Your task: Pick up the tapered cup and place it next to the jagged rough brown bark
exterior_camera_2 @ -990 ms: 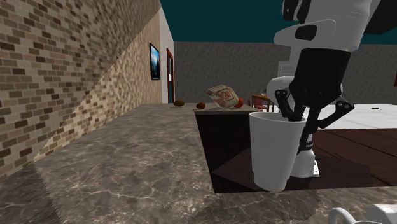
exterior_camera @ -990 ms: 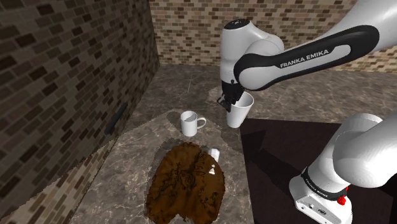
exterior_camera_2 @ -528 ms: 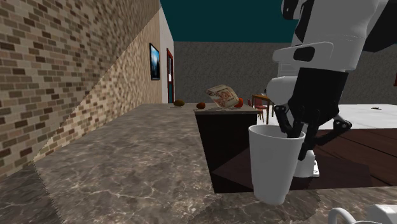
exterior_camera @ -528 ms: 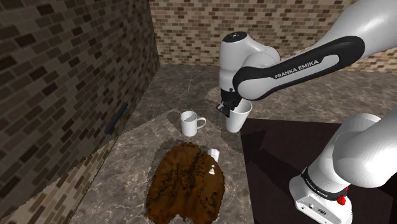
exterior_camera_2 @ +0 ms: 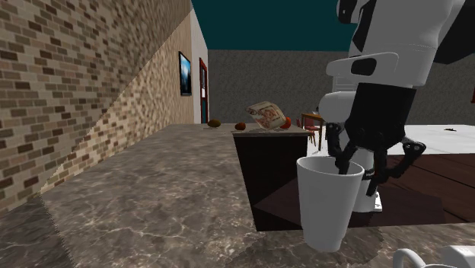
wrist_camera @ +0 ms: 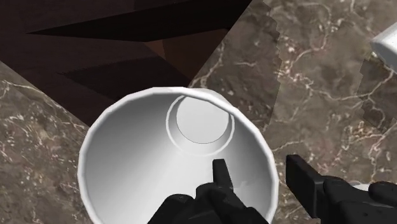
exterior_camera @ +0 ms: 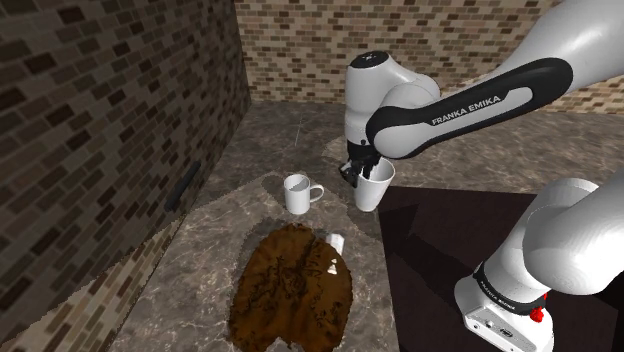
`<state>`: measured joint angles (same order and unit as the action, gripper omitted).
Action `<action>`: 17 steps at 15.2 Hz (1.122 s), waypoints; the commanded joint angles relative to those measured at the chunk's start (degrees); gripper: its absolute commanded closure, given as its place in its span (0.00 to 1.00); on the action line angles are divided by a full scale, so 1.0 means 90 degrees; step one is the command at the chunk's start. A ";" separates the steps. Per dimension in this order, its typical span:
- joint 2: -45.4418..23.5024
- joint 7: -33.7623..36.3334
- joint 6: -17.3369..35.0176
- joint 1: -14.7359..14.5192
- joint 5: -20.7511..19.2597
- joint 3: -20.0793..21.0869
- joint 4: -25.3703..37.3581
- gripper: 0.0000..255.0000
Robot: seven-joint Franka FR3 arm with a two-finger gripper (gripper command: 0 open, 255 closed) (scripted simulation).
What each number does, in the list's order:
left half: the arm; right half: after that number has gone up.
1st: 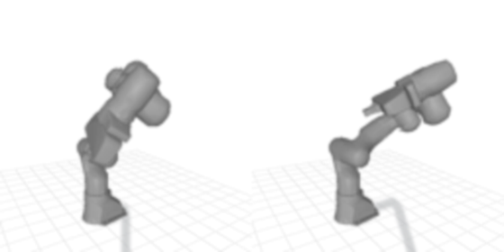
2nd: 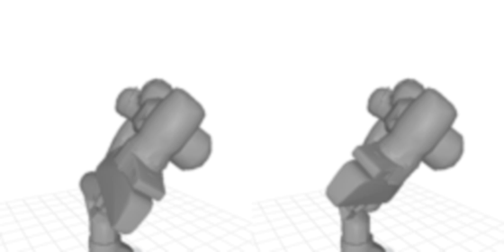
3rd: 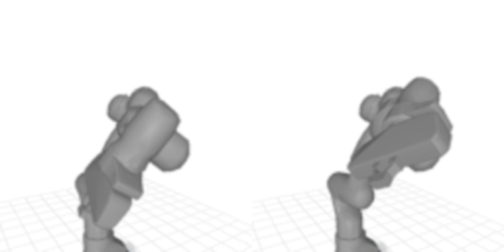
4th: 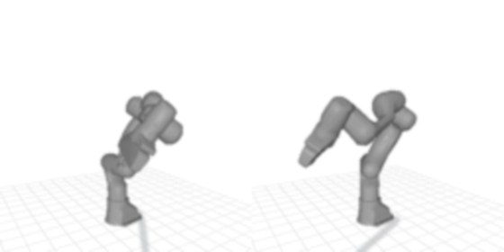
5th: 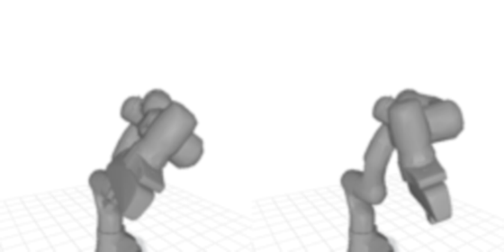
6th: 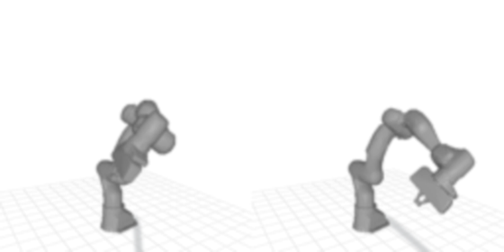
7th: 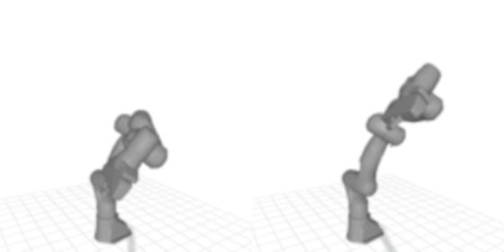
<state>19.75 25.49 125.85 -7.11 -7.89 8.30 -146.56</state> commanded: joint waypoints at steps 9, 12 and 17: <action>0.0372 -0.0082 -0.0896 -0.0086 0.0144 0.0026 0.0526 0.00; 0.0373 -0.0082 -0.0896 -0.0087 0.0144 0.0026 0.0526 0.00; 0.0372 -0.0082 -0.0896 -0.0087 0.0144 0.0026 0.0526 0.00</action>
